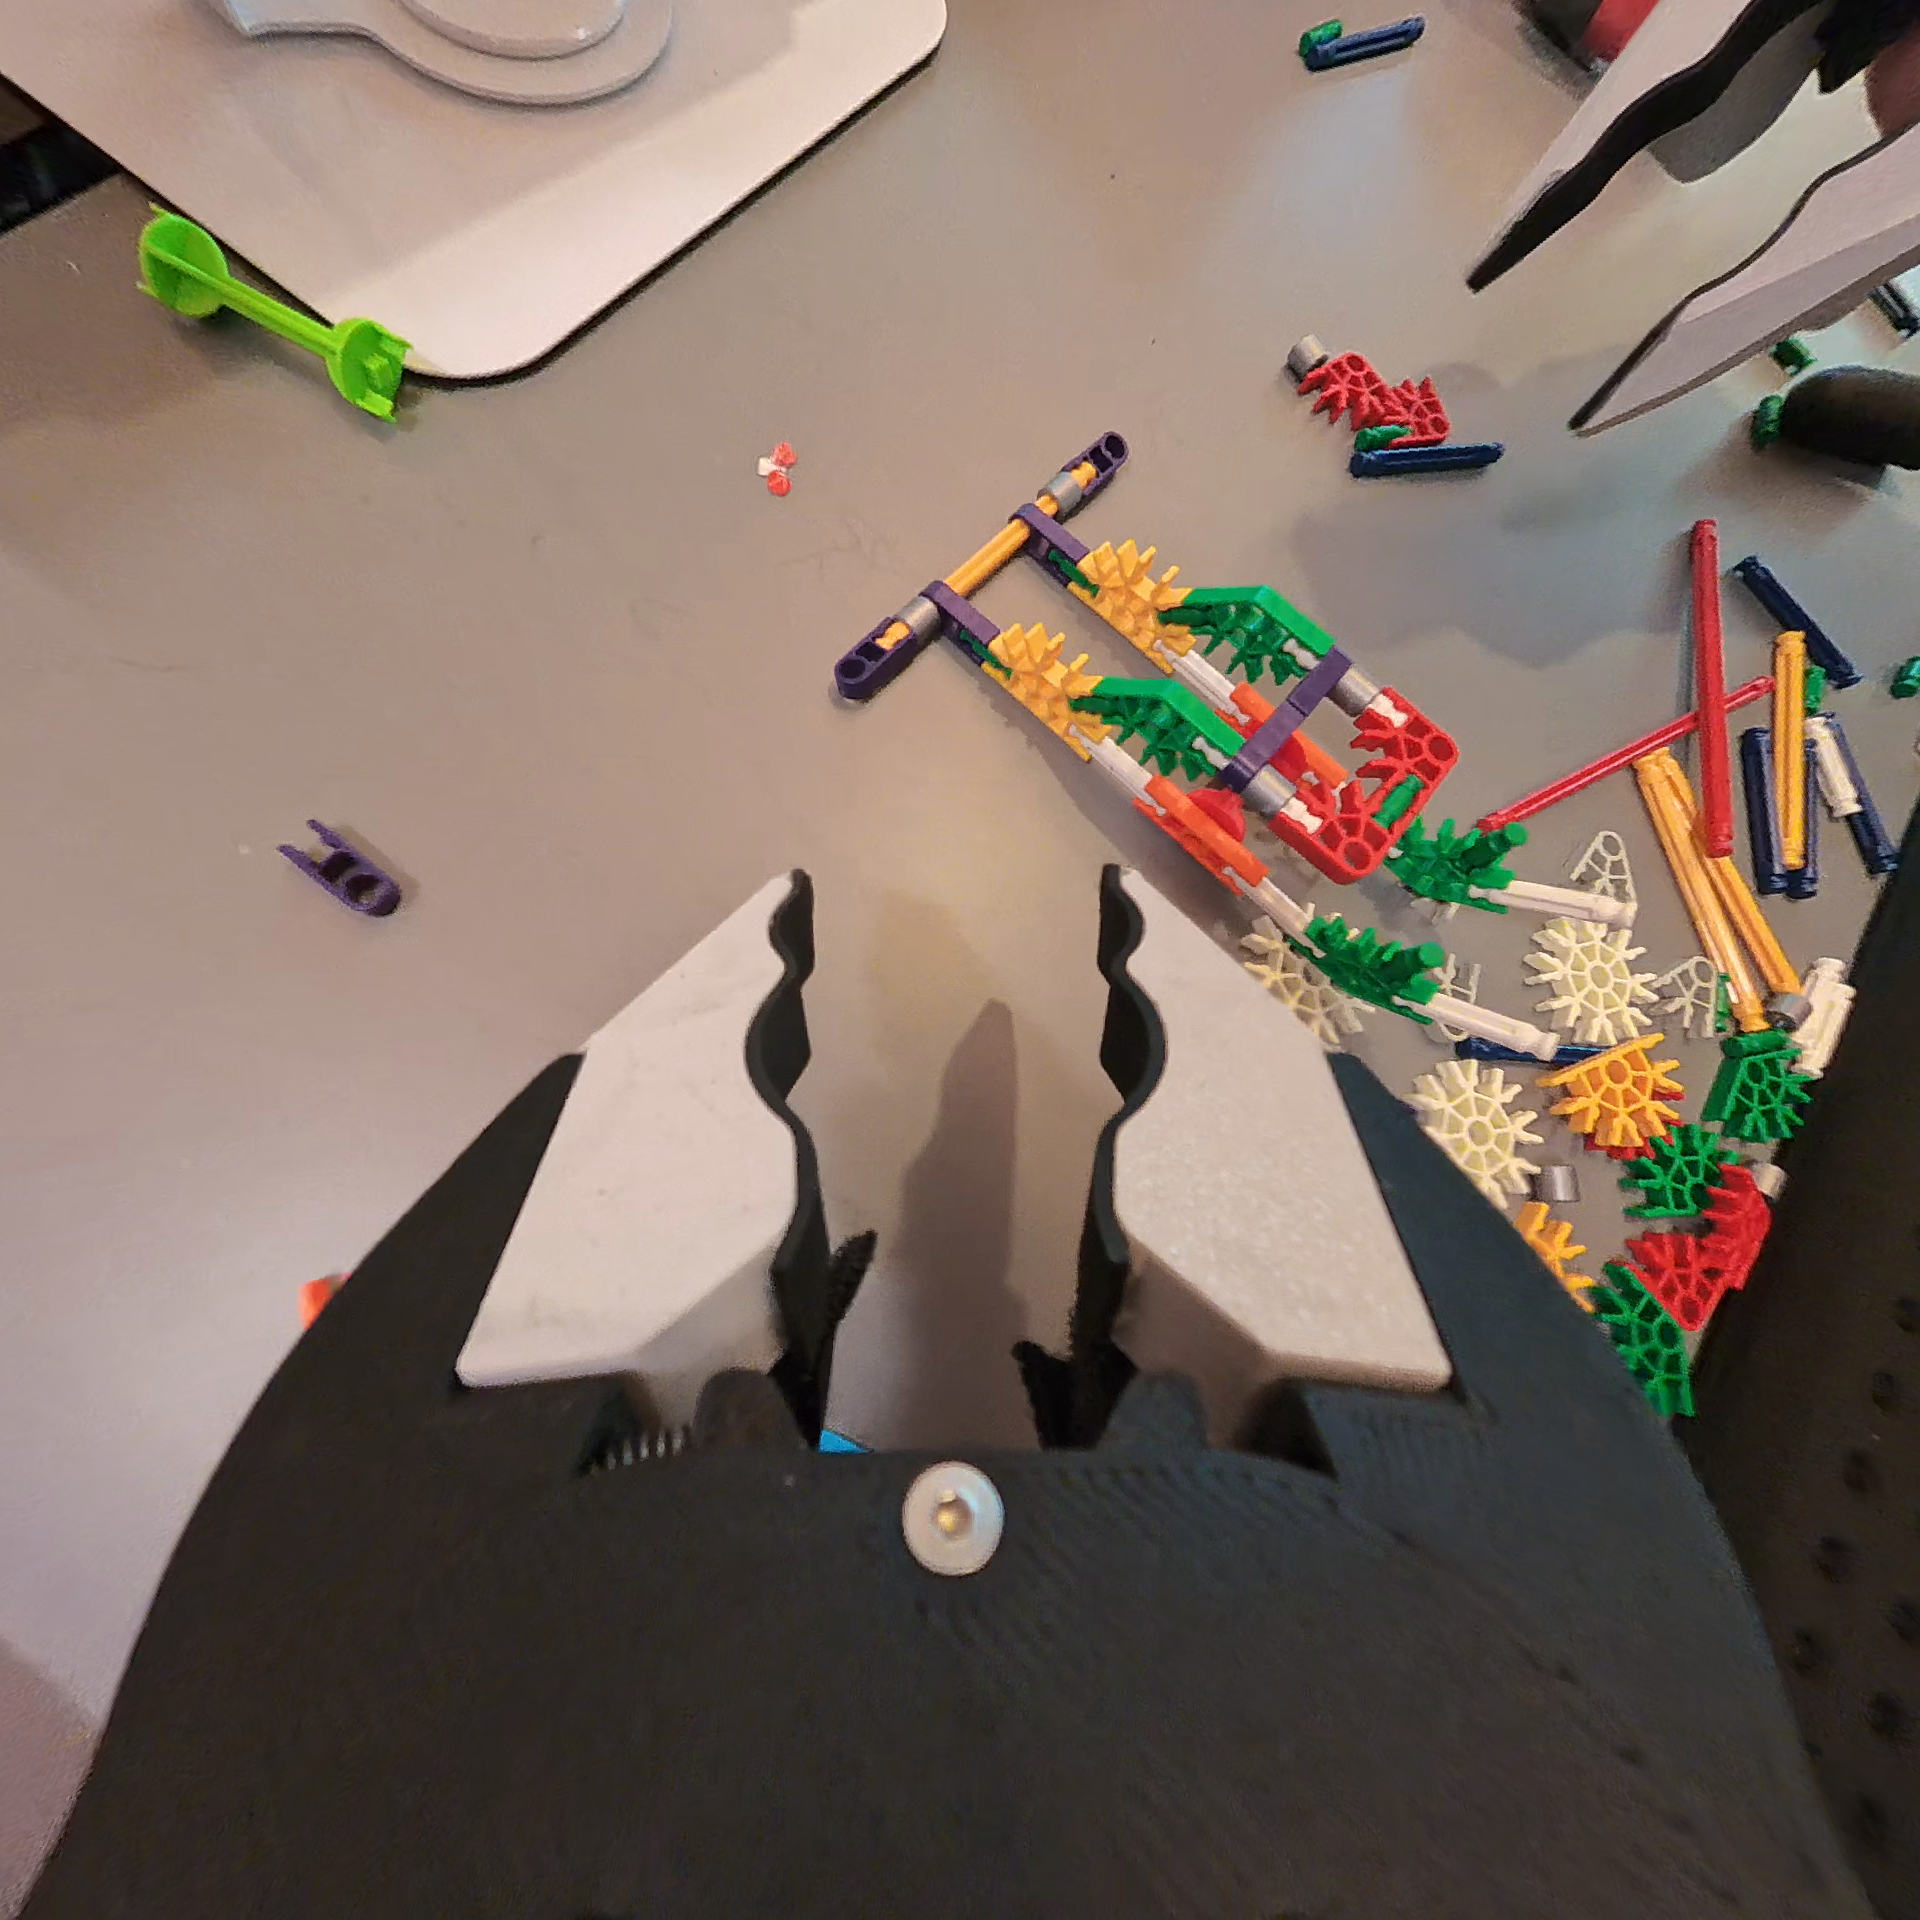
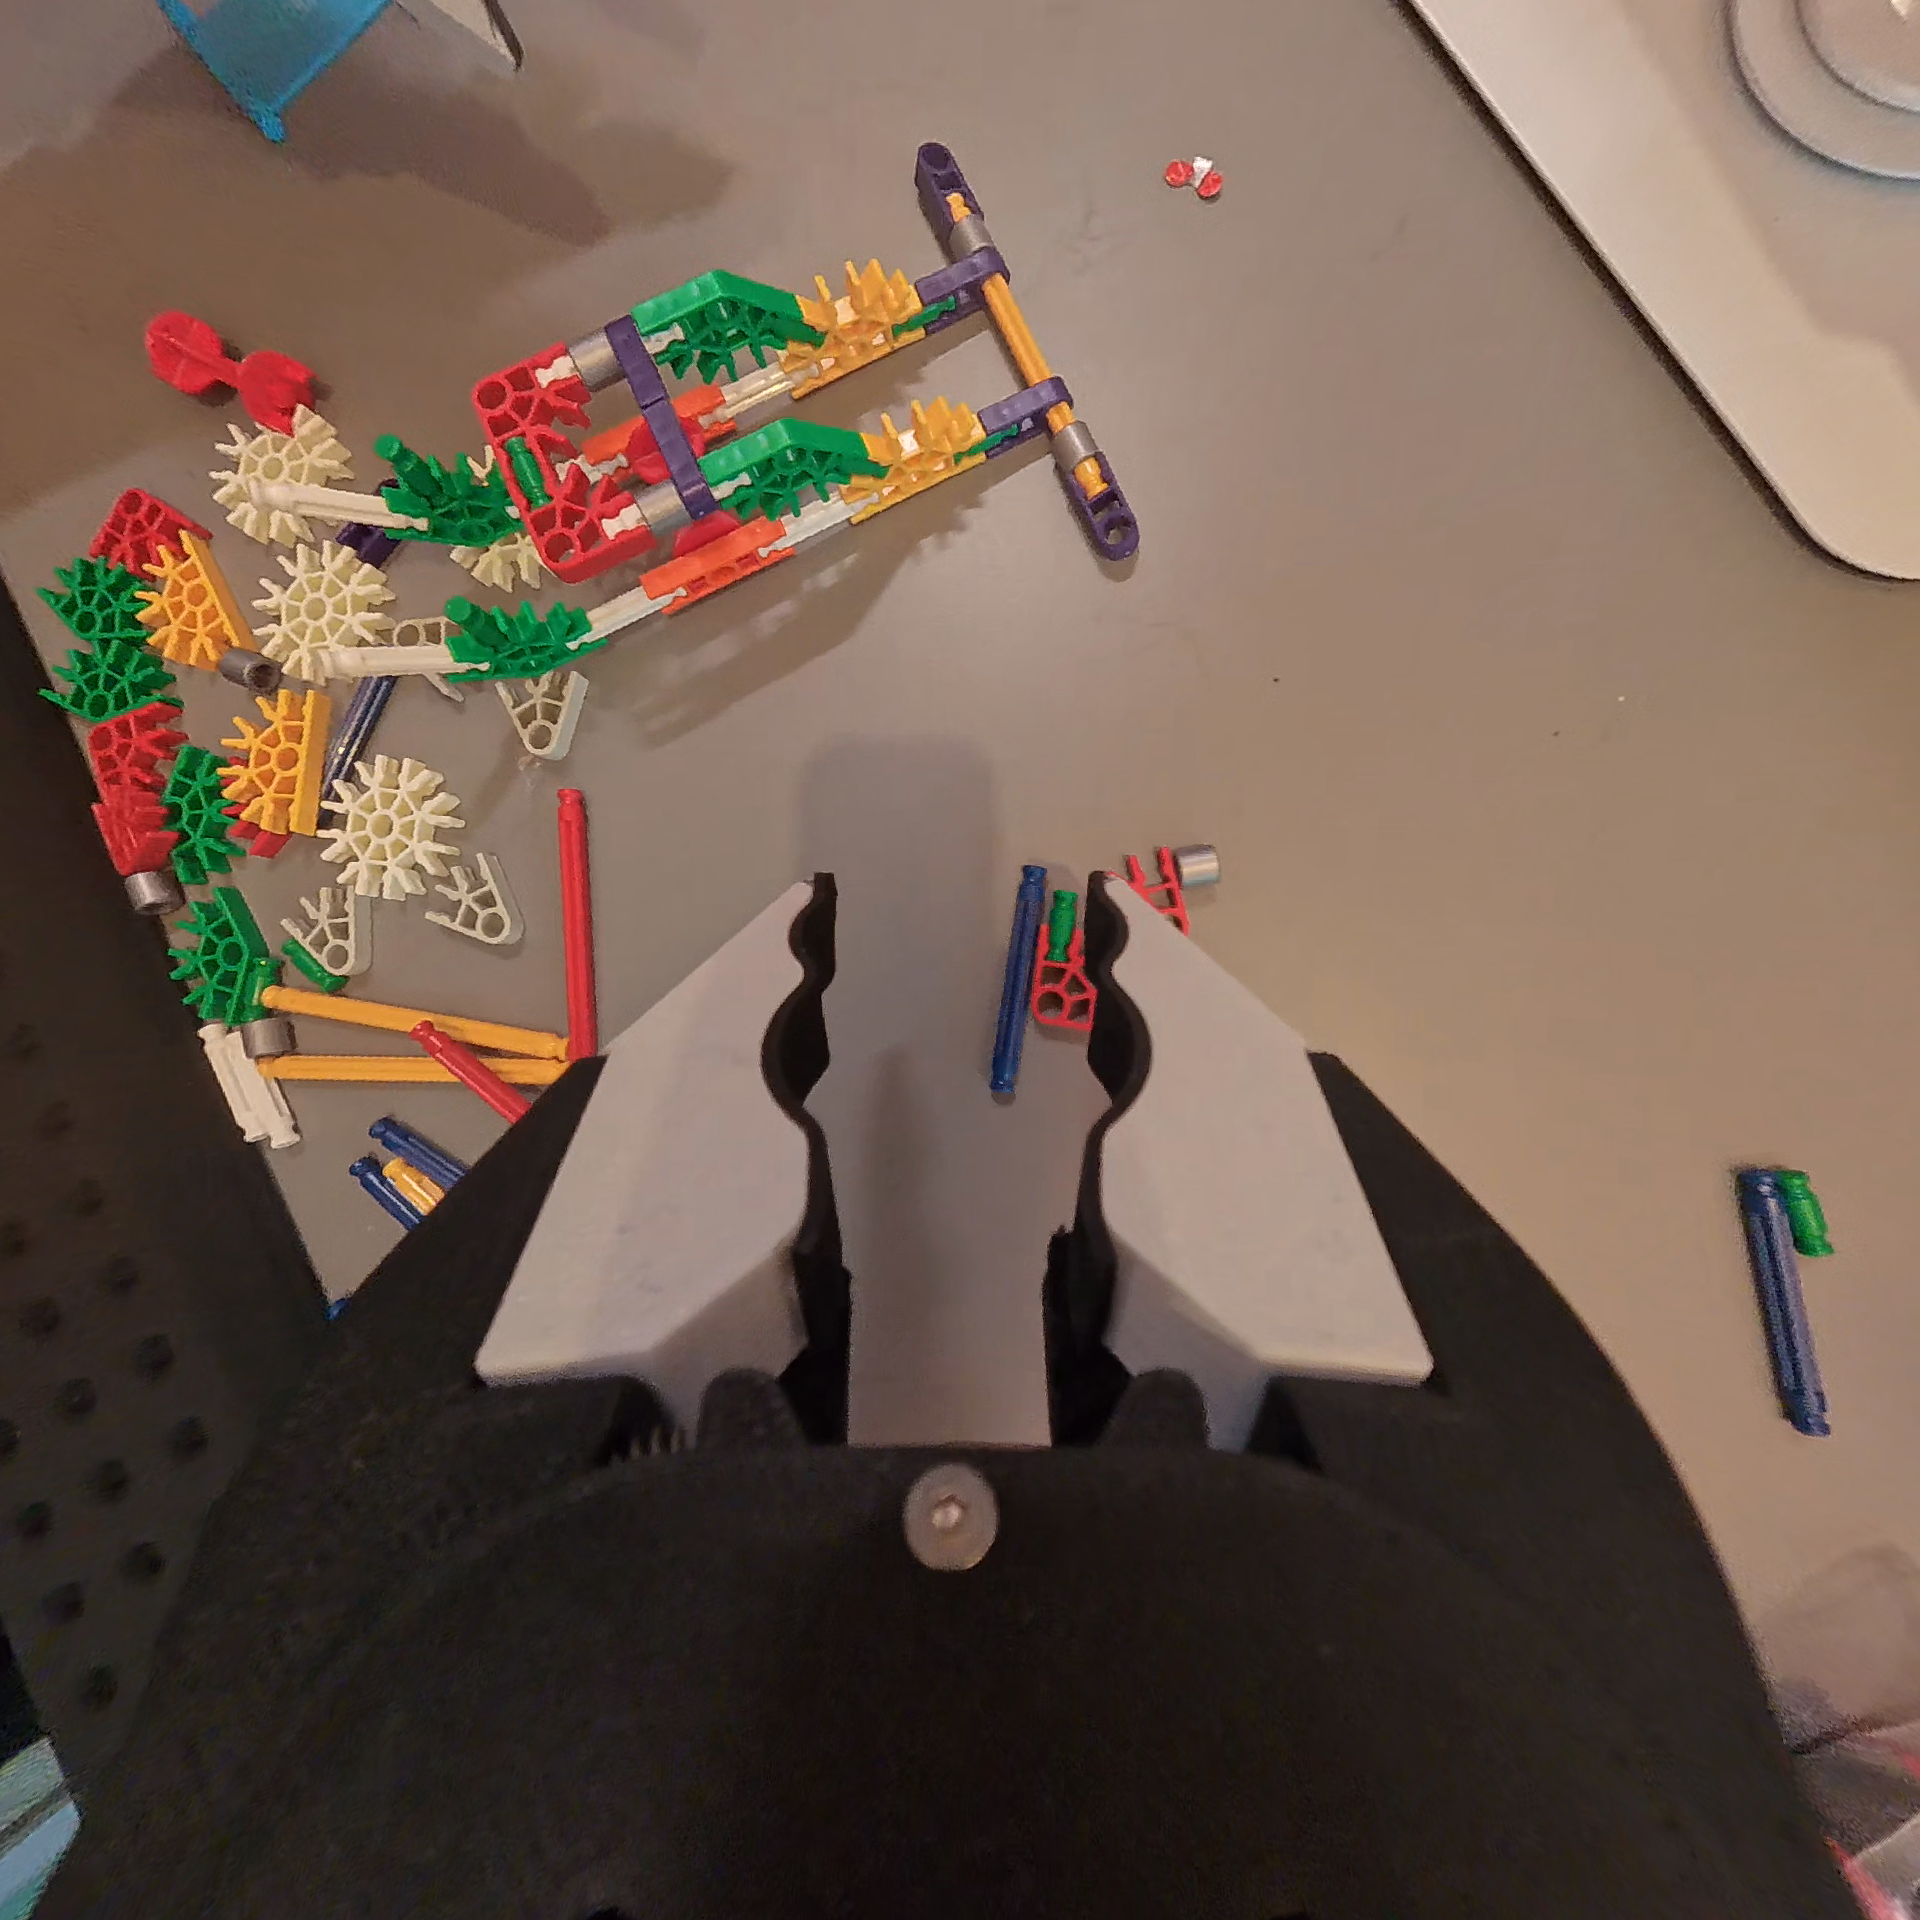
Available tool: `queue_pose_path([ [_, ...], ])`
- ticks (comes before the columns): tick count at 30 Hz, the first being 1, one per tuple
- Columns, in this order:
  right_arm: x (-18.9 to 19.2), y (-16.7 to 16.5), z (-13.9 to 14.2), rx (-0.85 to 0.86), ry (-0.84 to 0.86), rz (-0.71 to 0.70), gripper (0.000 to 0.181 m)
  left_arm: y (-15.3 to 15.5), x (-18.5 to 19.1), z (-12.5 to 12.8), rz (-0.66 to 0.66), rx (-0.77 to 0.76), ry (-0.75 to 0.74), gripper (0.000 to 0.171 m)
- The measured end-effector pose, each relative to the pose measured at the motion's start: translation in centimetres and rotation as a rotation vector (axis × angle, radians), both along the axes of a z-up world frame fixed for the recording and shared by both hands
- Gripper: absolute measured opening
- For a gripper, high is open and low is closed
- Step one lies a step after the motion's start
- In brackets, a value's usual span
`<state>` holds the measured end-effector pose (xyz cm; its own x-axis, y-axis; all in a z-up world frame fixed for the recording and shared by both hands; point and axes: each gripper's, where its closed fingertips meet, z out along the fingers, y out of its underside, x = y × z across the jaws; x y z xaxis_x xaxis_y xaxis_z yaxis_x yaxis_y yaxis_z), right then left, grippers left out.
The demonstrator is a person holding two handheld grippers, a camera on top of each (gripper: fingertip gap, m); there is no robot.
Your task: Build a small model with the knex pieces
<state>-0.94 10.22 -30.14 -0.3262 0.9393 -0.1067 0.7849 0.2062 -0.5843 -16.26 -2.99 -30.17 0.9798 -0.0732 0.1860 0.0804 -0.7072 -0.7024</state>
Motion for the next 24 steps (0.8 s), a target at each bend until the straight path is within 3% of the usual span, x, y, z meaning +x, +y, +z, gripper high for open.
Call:
queue_pose_path([
  [7,-1.7,-1.9,-0.1,-0.036,0.021,-0.001,0.050,0.2,1.0,-0.6,0.002,0.001,-0.034,0.051],
  [13,-6.6,0.0,-1.4,0.044,0.033,-0.037,0.020,3.0,-0.7,-1.4,-0.012,0.002,0.055,0.031],
  [19,-9.0,0.8,-4.5,0.092,-0.057,0.017,0.014,5.6,-1.7,-3.0,-0.083,-0.049,0.125,0.020],
  [24,-9.8,0.4,-4.6,0.072,-0.059,0.036,0.000,6.1,-1.4,-4.3,-0.136,-0.098,0.138,0.015],
])
